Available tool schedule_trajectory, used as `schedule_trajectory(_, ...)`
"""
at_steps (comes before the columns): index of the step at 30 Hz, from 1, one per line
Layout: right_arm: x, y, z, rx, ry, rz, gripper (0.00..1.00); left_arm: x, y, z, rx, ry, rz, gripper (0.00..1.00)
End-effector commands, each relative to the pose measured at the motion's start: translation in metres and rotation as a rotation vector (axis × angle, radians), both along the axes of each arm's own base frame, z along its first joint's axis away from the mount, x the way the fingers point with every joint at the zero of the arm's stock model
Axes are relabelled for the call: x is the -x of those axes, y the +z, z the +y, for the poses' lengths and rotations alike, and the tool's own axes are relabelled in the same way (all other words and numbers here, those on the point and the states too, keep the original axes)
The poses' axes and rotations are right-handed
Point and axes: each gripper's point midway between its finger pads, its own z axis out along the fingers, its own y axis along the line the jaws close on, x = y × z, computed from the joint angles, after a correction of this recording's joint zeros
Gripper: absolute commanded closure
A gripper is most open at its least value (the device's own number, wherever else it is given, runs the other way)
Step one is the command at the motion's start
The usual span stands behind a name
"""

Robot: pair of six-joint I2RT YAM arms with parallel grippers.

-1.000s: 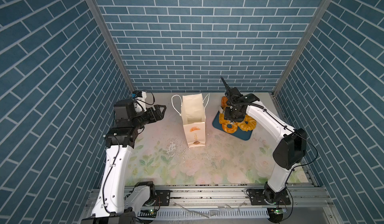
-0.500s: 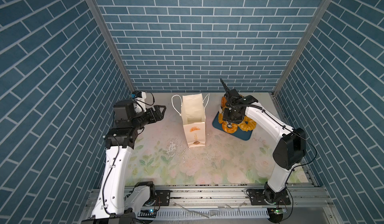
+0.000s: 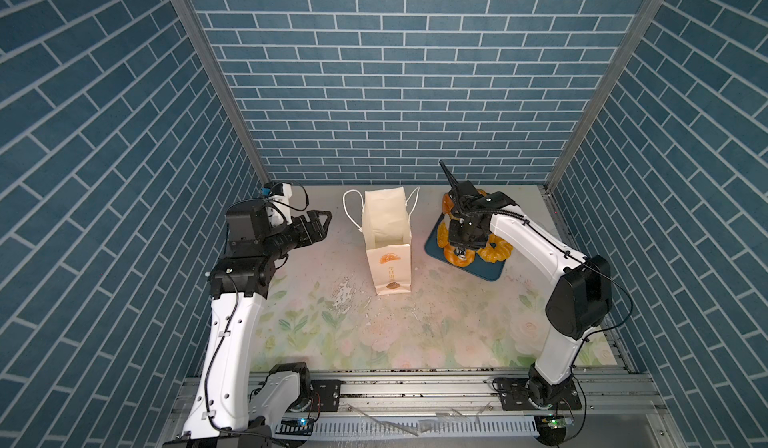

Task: Place the fake bread into the paper bag
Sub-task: 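Lower the tongs onto the orange bun and pinch it with the right gripper, then lift the orange bun in the tongs with the right gripper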

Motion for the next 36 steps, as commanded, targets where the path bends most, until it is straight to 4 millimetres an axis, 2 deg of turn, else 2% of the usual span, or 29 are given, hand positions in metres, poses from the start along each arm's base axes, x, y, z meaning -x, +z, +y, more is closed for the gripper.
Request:
schedule_trajectory(1,0.0,0.022,-0.004,0.017,0.014,-0.042,0.67,0.003,-0.004,0.001,-0.005,-0.003,0.004,0.13)
schedule_trajectory(7,0.003,0.022,0.002,0.009,0.036,-0.024,0.74,0.002,-0.005,0.001,-0.003,-0.003,0.004,0.13)
schedule_trajectory(17,0.012,0.041,-0.003,-0.012,0.068,-0.071,0.81,-0.001,-0.005,0.001,-0.002,-0.003,0.009,0.13)
schedule_trajectory(20,0.016,0.041,-0.004,-0.019,0.087,-0.084,0.83,-0.002,-0.004,0.001,-0.001,-0.006,0.008,0.13)
schedule_trajectory(27,0.025,0.047,-0.01,-0.019,0.12,-0.103,0.86,-0.004,-0.003,0.0,0.004,-0.009,0.008,0.13)
schedule_trajectory(32,0.031,0.04,-0.013,-0.003,0.145,-0.077,0.87,-0.005,-0.001,0.0,0.012,-0.011,0.008,0.13)
schedule_trajectory(36,0.031,0.047,-0.01,-0.023,0.166,-0.112,0.87,-0.005,-0.001,-0.001,0.021,-0.01,0.008,0.13)
